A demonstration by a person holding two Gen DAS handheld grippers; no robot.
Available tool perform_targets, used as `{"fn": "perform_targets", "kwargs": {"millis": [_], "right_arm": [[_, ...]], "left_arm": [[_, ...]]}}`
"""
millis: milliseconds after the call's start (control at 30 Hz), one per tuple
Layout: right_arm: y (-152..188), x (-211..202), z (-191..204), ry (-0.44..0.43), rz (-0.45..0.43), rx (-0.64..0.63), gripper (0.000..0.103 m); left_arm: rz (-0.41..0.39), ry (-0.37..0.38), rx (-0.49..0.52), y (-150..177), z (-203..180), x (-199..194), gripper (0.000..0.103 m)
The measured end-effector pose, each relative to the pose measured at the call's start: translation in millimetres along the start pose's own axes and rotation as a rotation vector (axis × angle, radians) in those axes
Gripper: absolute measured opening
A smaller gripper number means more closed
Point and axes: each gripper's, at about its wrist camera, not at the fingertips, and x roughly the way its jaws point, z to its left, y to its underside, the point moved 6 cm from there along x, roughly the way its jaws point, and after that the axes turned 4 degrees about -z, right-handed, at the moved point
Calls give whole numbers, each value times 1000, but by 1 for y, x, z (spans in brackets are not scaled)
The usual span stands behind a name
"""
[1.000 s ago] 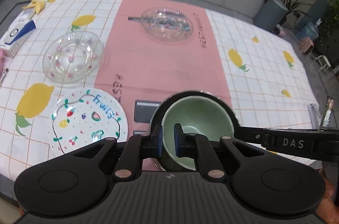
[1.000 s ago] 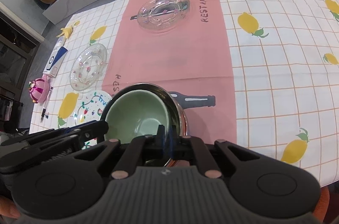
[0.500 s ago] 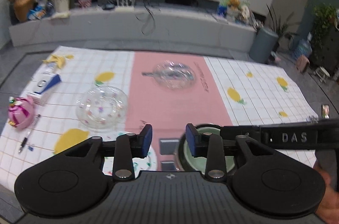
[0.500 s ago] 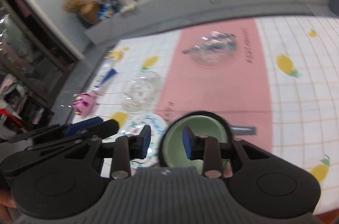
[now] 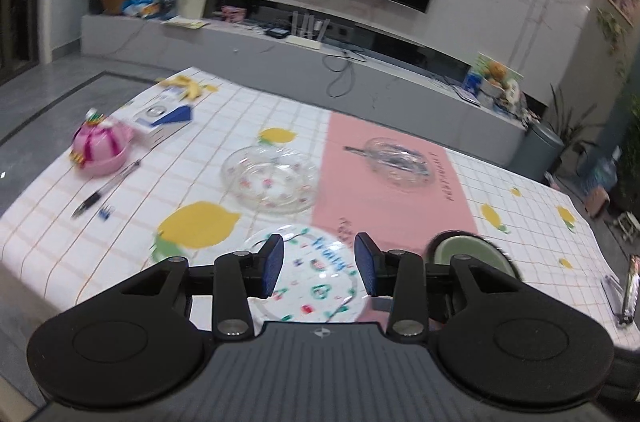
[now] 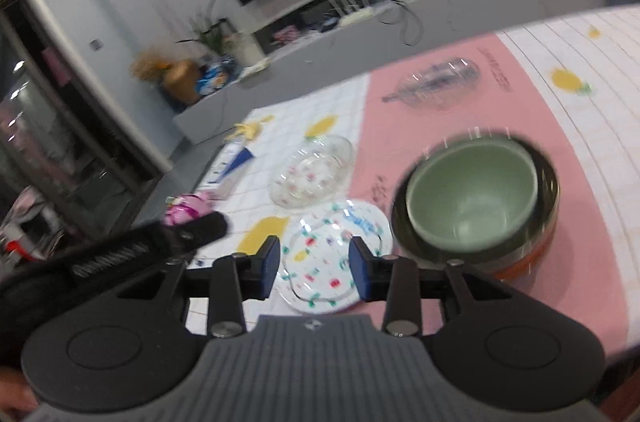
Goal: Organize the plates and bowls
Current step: 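Move both grippers to the white Fruity plate and close on its rim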
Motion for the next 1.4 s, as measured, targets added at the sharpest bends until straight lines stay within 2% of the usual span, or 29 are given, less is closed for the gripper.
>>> {"fn": "perform_targets", "kwargs": {"millis": [67, 233, 433, 500, 600, 700, 933, 1033, 1200, 1400], "right_arm": [[14, 8, -6, 28, -12, 40, 38], [39, 34, -18, 104, -5, 46, 38], [44, 60, -30, 153, 3, 108, 38], [47, 68, -34, 180, 13, 106, 38], [49, 79, -41, 202, 36, 123, 32], [49, 86, -47, 220, 42, 136, 31], [48, 100, -48, 204, 39, 145, 22], [50, 104, -46, 203, 43, 115, 12], [49, 104, -48, 191, 43, 123, 10], [49, 102, -47, 172, 69, 125, 9]], "left_arm": [[0, -15, -39, 8, 17, 1, 45], [37, -63, -138, 27, 47, 12, 45], [60, -108, -190, 40, 64, 37, 44], [60, -108, -211, 42, 68, 45, 40], [60, -122, -224, 45, 72, 57, 38], [77, -133, -236, 48, 76, 71, 35], [114, -148, -268, 57, 84, 94, 32], [121, -147, -270, 59, 84, 98, 28], [148, -88, -305, 60, 80, 100, 9], [175, -118, -284, 60, 79, 92, 8]]}}
